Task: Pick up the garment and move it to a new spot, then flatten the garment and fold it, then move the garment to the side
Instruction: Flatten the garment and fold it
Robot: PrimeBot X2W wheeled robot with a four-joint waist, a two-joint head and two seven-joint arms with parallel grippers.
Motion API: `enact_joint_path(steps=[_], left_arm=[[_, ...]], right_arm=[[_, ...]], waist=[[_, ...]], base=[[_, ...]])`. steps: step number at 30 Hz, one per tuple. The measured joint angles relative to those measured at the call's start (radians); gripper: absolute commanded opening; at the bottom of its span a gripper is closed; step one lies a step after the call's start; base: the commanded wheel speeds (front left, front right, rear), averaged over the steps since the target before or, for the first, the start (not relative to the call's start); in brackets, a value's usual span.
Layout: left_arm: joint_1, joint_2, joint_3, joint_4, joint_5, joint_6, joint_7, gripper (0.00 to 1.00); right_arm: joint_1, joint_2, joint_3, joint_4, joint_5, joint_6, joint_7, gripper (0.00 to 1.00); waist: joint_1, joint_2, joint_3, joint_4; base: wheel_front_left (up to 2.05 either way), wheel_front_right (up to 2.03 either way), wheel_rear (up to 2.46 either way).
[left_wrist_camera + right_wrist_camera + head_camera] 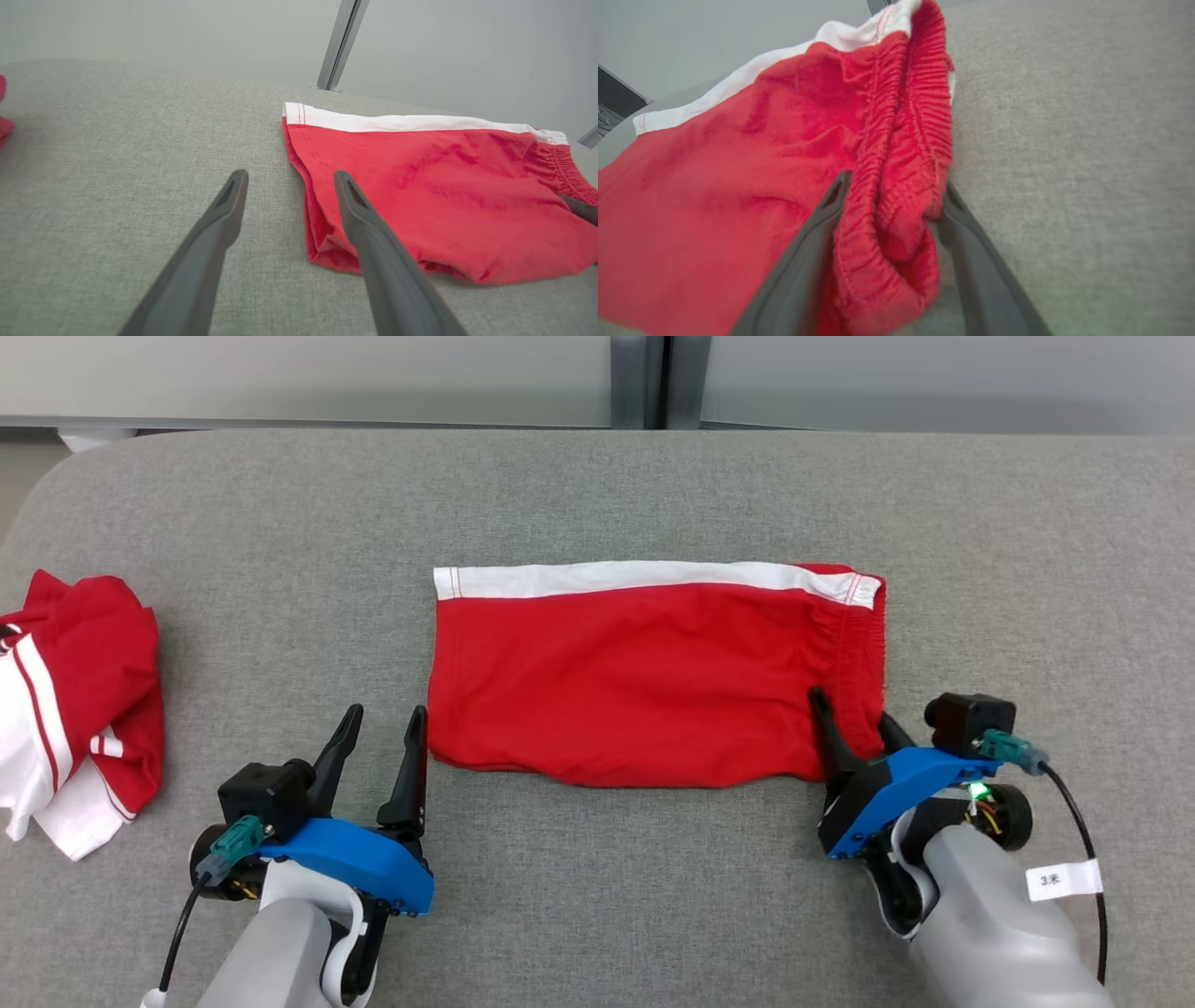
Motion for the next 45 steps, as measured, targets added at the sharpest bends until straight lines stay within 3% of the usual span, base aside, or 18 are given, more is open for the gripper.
enact_joint_path(steps=[4,12,18,24,31,39,40,41,43,45], left_arm=[[0.001,0.007,-0.006,-0.013,-0.008,0.000,0.000,1.00],[0.021,0.018,-0.008,-0.031,-0.008,0.000,0.000,1.00],[0.046,0.013,-0.003,-0.033,-0.005,0.000,0.000,1.00],[0.053,-0.010,-0.012,-0.026,0.001,0.000,0.000,1.00],[0.054,-0.041,-0.045,-0.014,-0.001,0.000,0.000,1.00],[0.051,-0.068,-0.107,-0.009,-0.016,0.000,0.000,1.00],[0.051,-0.070,-0.116,-0.009,-0.017,0.000,0.000,1.00],[0.051,-0.071,-0.123,-0.006,-0.018,0.000,0.000,1.00],[0.051,-0.071,-0.129,-0.003,-0.024,0.000,0.000,1.00],[0.051,-0.071,-0.129,0.001,-0.027,0.000,0.000,1.00]], right_arm=[[0.006,-0.001,0.043,-0.022,0.050,0.000,0.000,0.00],[0.029,0.007,-0.041,-0.067,0.051,0.000,0.002,0.00],[0.077,0.005,-0.137,-0.126,-0.035,0.000,0.003,0.00],[0.079,0.003,-0.075,-0.249,-0.122,0.000,0.003,0.00],[0.037,0.004,0.093,-0.261,-0.112,0.000,0.028,0.00],[-0.017,0.005,0.108,-0.145,-0.132,0.000,0.082,0.00],[-0.021,0.005,0.103,-0.128,-0.134,0.000,0.086,0.05],[-0.022,0.005,0.101,-0.116,-0.130,0.000,0.085,0.29],[-0.028,0.004,0.114,-0.102,-0.114,0.000,0.079,1.00],[-0.030,0.004,0.144,-0.106,-0.073,0.000,0.068,1.00]], waist=[[0.0000,0.0000,0.002,-0.007],[0.0000,0.0000,-0.001,-0.016],[0.0000,0.0000,-0.022,-0.038],[0.0000,0.0001,-0.048,-0.037],[0.0000,0.0000,-0.081,0.058],[-0.0001,0.0000,-0.095,0.218],[-0.0001,0.0000,-0.093,0.235],[-0.0001,0.0000,-0.089,0.250],[0.0000,0.0000,-0.082,0.274],[0.0000,0.0000,-0.074,0.287]], base=[[0.00,0.00,0.00],[0.00,0.00,0.00],[0.00,0.00,0.00],[0.00,0.00,0.00],[0.00,0.00,0.00],[0.00,0.00,0.00],[0.00,0.00,0.00],[0.00,0.00,0.00],[0.00,0.00,0.00],[0.00,0.00,0.00]])
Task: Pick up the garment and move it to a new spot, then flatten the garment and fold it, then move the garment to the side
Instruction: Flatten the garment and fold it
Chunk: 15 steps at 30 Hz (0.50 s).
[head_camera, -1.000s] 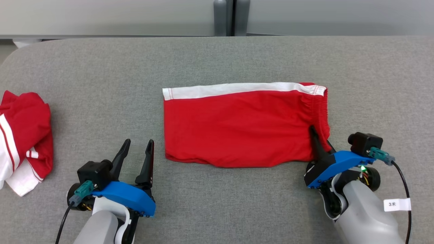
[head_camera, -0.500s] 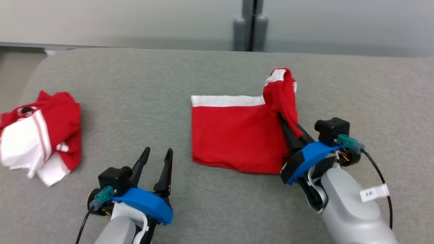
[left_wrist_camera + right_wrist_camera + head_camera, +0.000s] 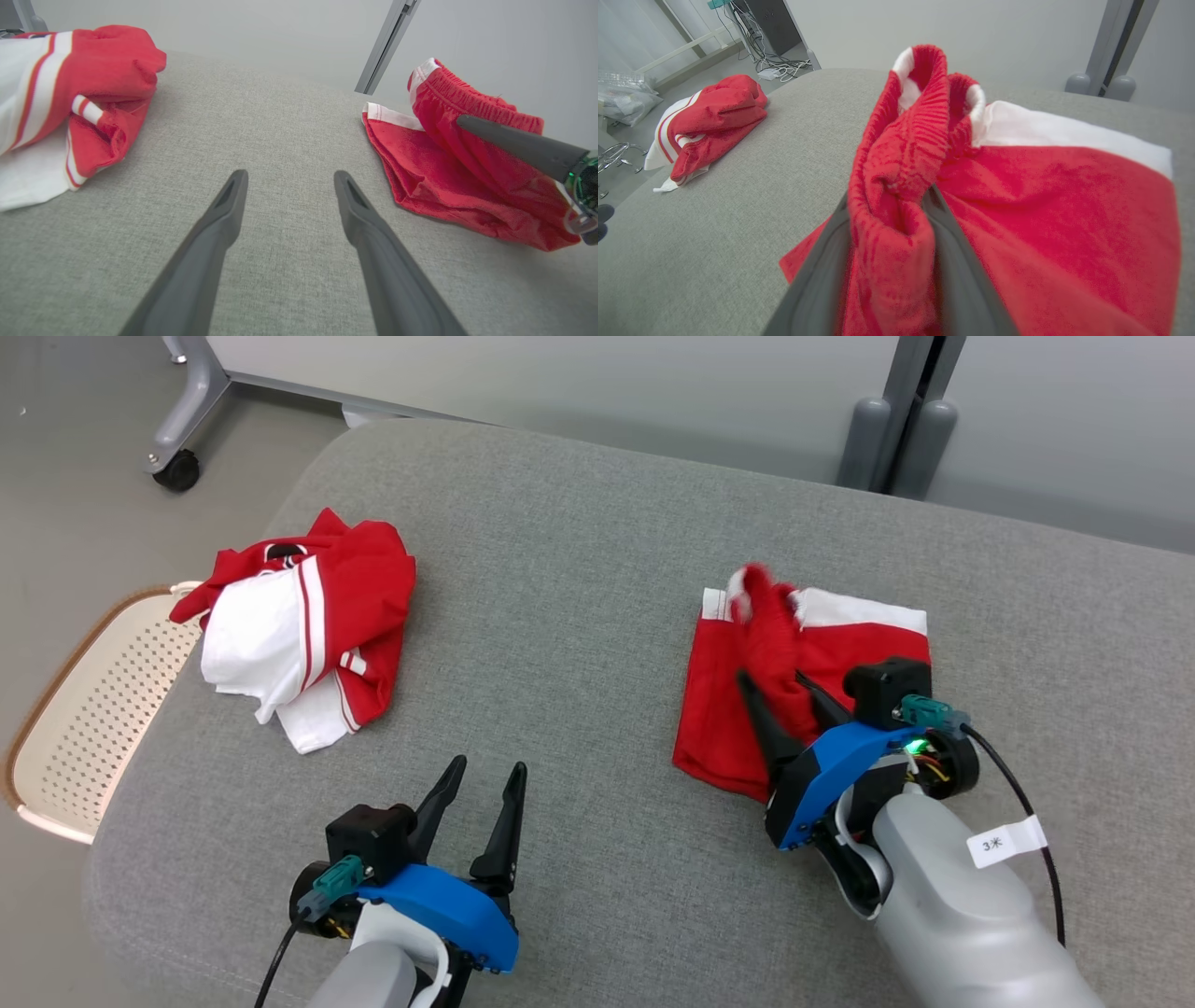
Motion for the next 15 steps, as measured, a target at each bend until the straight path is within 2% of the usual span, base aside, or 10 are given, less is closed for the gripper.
enact_joint_path(steps=[4,8,11,15], left_arm=[[0.000,0.006,0.019,0.005,0.001,0.000,0.000,1.00],[0.000,0.007,0.054,-0.008,0.026,0.000,0.000,1.00],[0.002,0.012,0.094,-0.021,0.061,0.000,0.000,1.00],[0.011,0.011,0.165,-0.049,0.129,0.000,0.000,1.00]], right_arm=[[-0.001,0.002,0.045,-0.007,0.047,0.000,-0.029,1.00],[-0.004,0.001,0.034,-0.008,0.054,0.000,-0.053,1.00],[-0.002,0.001,-0.044,-0.011,0.006,0.000,-0.061,1.00],[0.052,-0.001,-0.212,-0.119,-0.105,0.000,-0.063,1.00]], waist=[[0.0001,0.0000,0.000,-0.016],[0.0000,0.0000,-0.007,-0.065],[0.0000,0.0001,-0.013,-0.112],[0.0000,0.0000,-0.023,-0.176]], base=[[0.00,0.00,0.00],[0.00,0.00,0.00],[0.00,0.00,0.00],[0.00,0.00,0.00]])
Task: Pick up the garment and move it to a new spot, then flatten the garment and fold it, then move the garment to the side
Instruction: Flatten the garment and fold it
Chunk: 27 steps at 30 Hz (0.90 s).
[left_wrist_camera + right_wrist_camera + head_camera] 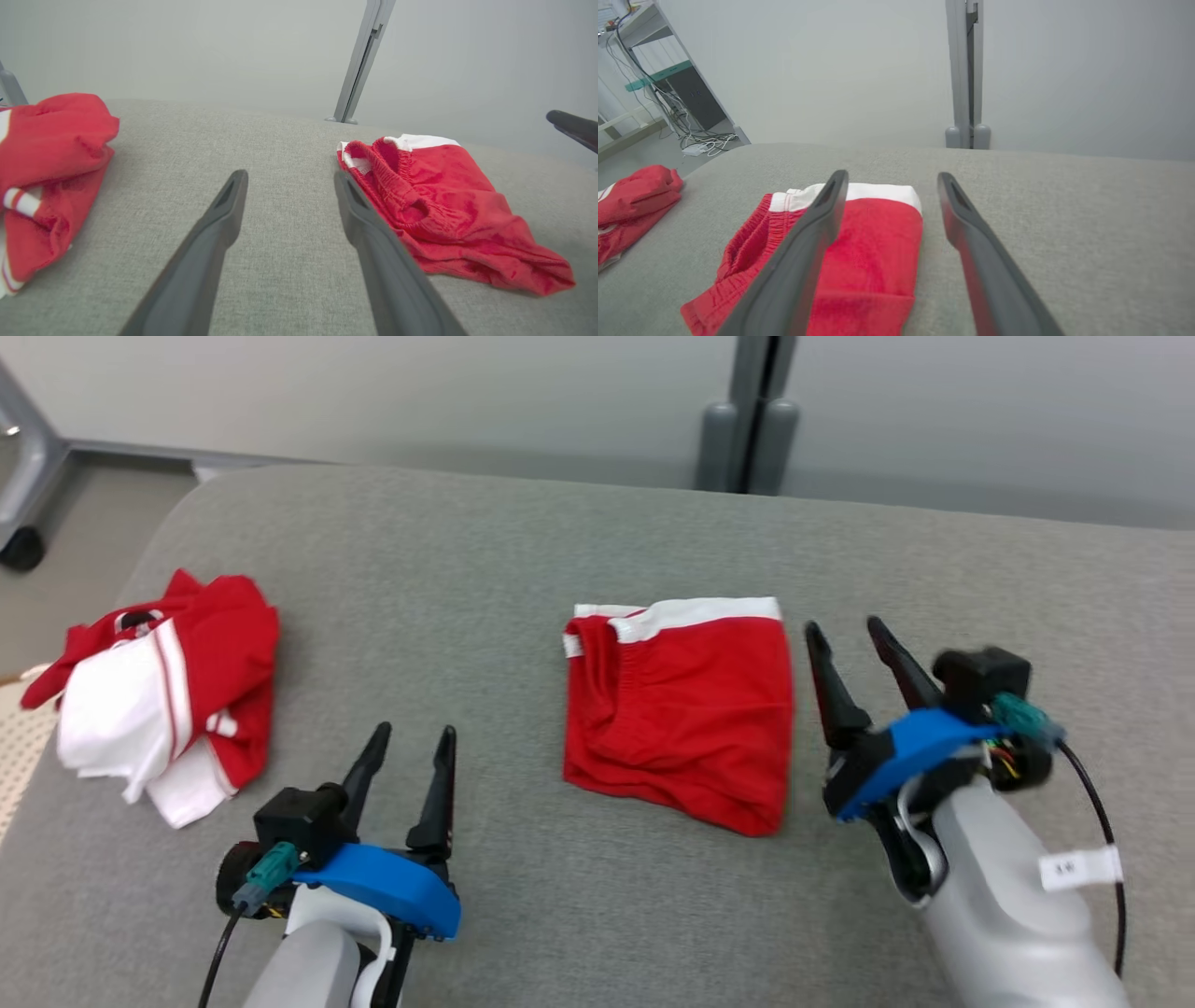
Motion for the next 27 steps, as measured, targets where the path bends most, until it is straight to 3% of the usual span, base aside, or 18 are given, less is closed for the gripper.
enact_joint_path(steps=[4,10,27], left_arm=[[0.022,-0.005,0.065,-0.016,0.065,0.007,0.000,1.00],[0.065,-0.016,0.136,-0.025,0.142,0.015,0.000,1.00],[0.188,-0.052,0.224,-0.020,0.258,0.027,0.000,1.00]], right_arm=[[0.117,-0.001,-0.110,-0.098,-0.072,0.000,0.000,1.00],[0.247,-0.001,-0.176,-0.190,-0.107,0.000,0.000,1.00],[0.392,0.000,-0.146,-0.212,-0.081,0.000,0.000,1.00]], waist=[[0.0000,0.0000,-0.017,-0.057],[0.0000,0.0000,-0.052,-0.119],[-0.0001,0.0000,-0.163,-0.176]], base=[[0.00,0.00,0.00],[0.00,0.00,0.00],[0.00,0.00,0.00]])
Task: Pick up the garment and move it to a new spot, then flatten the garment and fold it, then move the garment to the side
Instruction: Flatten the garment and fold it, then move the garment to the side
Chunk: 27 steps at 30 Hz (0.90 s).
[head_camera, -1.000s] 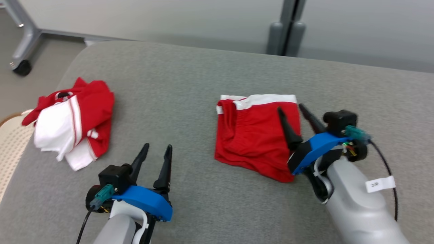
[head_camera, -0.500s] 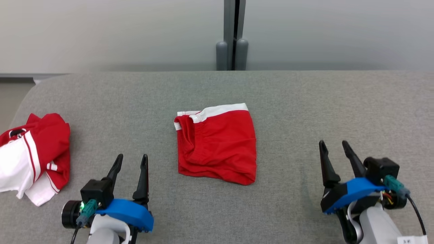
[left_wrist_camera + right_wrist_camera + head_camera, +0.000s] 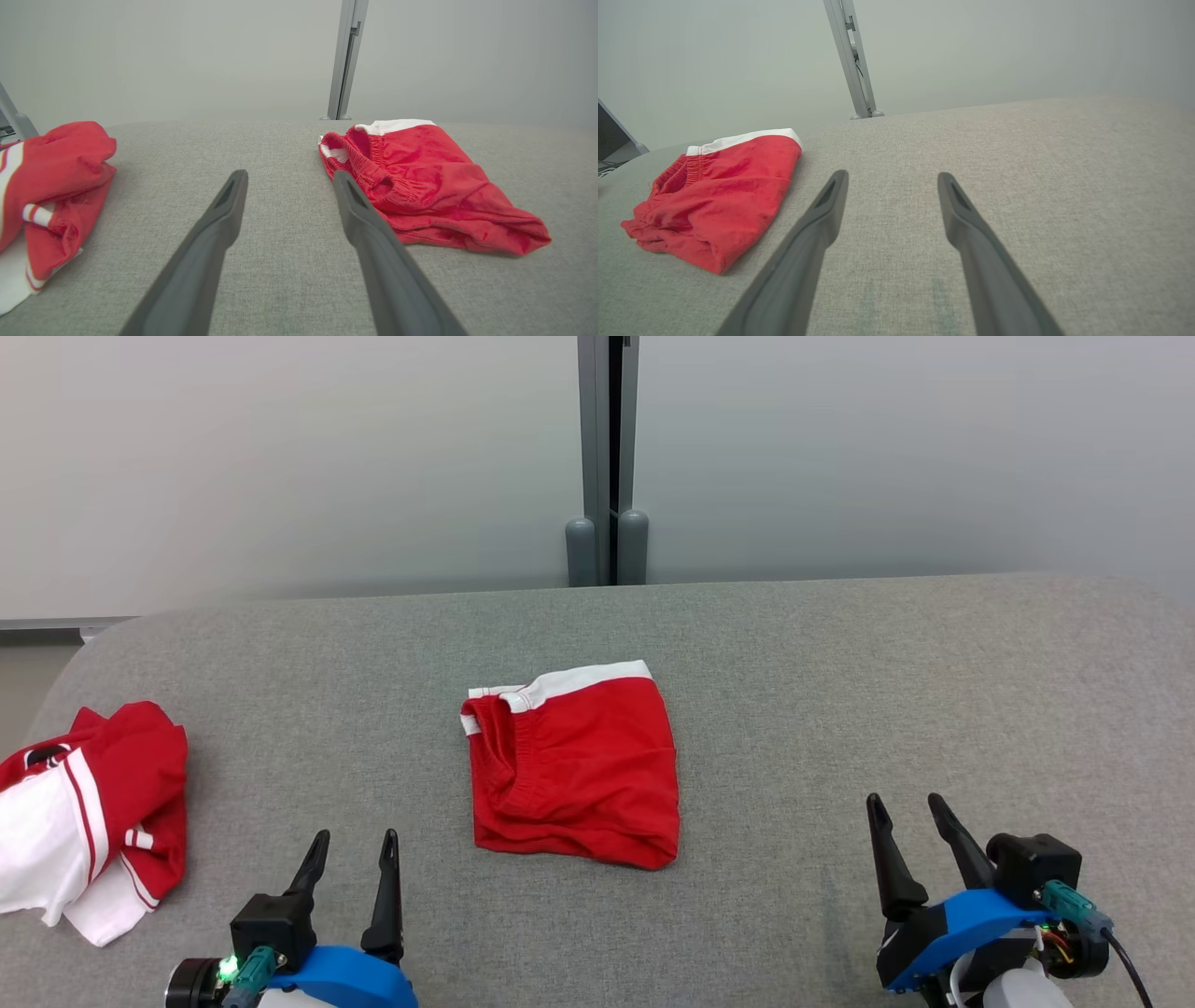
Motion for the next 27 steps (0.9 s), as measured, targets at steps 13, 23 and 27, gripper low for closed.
enact_joint_path(steps=[13,23,27], left_arm=[[-0.006,-0.012,0.004,-0.006,0.011,-0.012,0.000,1.00],[-0.072,-0.005,-0.035,-0.018,-0.019,-0.027,0.000,1.00],[-0.096,0.010,-0.076,-0.021,-0.050,-0.027,0.000,1.00]], right_arm=[[-0.015,0.000,0.030,0.012,0.025,0.000,0.000,1.00],[-0.160,0.001,0.127,0.099,0.066,0.000,-0.001,1.00],[-0.245,0.001,0.150,0.164,0.094,0.000,-0.001,1.00]], waist=[[0.0001,0.0000,0.039,0.016],[0.0003,0.0002,0.155,0.100],[0.0004,0.0003,0.198,0.148]], base=[[0.00,0.00,0.00],[0.00,0.00,0.00],[0.00,0.00,0.00]])
